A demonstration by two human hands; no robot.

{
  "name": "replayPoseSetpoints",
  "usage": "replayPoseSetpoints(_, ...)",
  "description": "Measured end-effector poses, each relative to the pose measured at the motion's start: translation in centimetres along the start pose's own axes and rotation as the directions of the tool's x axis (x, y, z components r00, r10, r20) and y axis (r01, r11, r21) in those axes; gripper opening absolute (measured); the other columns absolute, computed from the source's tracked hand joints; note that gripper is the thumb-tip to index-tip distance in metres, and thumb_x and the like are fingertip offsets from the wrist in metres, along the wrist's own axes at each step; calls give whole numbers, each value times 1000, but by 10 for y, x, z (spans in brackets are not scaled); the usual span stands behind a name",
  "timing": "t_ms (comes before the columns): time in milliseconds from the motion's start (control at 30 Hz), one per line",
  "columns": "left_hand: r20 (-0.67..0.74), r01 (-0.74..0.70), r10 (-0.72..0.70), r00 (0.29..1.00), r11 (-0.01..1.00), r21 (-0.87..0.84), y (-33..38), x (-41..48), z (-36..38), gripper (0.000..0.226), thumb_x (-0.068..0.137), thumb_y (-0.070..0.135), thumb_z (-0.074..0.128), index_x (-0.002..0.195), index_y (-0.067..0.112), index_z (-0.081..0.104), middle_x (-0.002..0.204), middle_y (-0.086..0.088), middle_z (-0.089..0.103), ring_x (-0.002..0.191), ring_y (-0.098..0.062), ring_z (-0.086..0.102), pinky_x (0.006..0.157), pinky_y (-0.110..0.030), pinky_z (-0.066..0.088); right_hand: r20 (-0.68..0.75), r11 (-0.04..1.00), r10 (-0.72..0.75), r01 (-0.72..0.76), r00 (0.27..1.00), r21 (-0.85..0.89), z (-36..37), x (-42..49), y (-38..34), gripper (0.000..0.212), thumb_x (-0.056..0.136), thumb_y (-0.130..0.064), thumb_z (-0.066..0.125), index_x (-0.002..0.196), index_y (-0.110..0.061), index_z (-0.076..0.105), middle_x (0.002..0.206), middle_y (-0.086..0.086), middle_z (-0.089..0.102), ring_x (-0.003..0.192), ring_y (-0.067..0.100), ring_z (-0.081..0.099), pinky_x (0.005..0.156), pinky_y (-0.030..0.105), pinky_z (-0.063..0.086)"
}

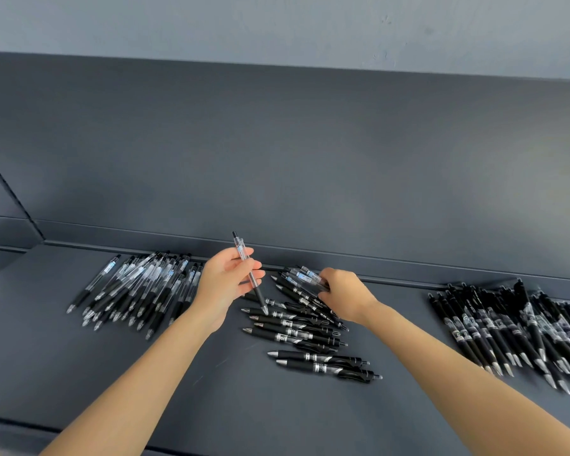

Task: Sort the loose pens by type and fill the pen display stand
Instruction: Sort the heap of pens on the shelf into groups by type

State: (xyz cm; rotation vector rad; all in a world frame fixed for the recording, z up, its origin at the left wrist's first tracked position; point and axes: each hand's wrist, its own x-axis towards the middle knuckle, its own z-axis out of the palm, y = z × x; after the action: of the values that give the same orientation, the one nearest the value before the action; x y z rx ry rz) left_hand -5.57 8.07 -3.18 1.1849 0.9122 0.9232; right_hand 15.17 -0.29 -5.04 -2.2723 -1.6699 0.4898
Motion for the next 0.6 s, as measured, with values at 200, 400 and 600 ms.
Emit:
replayPoseSetpoints(200,-2,0,0,1000,1000,5,3,0,-11,20,95,5,54,113,11,62,91,-11,68,77,-21,68,78,-32,58,90,993,28,-18,996,-117,-4,7,-7,24,85,-5,51,65,-12,39,65,2,46,65,26,44,49,28,32)
replayPoseSetpoints(400,43,-6,3,999,997,77,8,-2,-24,21,99,14,50,113,17,64,80,-2,65,65,-14,57,64,-26,48,197,973,85,-38,977,-228,-9,8,-17,29,86,-4,47,64,-13,31,63,2,40,57,19,39,45,25,29)
replayPoseSetpoints(600,4,10,-11,1000,987,162,15,-2,-52,19,101,20,47,107,15,64,77,-5,60,50,-11,42,40,-19,28,46,976,45,-35,998,-215,-27,6,-38,20,90,-5,44,73,-12,38,75,5,50,72,26,49,49,25,32)
